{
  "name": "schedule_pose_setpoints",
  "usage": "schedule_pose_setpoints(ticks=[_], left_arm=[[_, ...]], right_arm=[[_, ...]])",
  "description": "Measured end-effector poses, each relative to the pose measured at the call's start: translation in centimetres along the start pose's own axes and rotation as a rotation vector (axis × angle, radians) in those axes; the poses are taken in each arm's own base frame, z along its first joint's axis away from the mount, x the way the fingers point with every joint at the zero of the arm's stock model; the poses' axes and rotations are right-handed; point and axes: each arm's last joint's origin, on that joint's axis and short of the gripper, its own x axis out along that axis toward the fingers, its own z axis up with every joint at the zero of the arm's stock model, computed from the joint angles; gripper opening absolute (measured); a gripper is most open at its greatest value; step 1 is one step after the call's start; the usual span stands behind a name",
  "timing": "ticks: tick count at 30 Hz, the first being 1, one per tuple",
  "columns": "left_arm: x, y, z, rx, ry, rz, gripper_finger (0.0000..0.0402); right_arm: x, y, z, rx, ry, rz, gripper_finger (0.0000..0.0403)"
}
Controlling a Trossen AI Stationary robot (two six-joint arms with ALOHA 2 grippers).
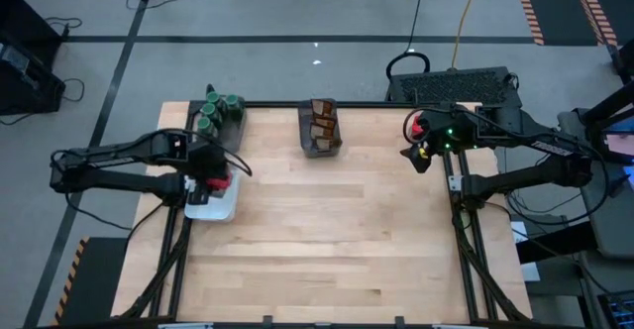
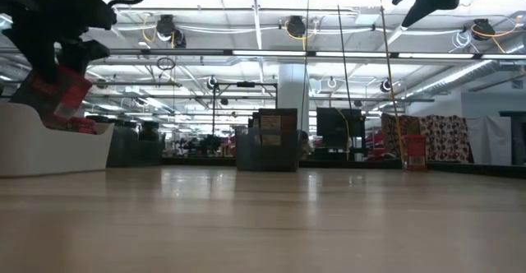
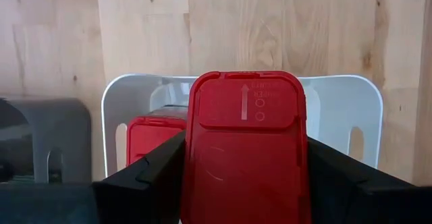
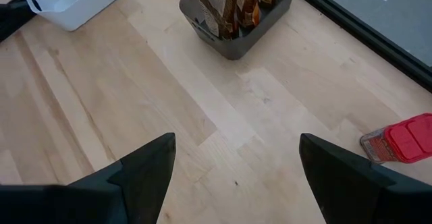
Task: Sort spices by type
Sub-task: Put the bottom red seasoning can into the white bin
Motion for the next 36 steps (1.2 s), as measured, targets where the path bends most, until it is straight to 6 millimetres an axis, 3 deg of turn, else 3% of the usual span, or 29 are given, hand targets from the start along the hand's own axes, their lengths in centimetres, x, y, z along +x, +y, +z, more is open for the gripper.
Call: schedule_pose_setpoints(ticks=[25,36], left_arm=[[3.3,1.0,2.3,-0.008,0.215,0.017,0.0228],[4.5,1.4,3.2,0.090,0.248,0.006,0.0228]], right_arm=[[0.0,0.0,0.0,-0.022,-0.002,-0.004,0.0299],[0.0,0.0,0.0,-0.022,-0.002,-0.003,0.0299]])
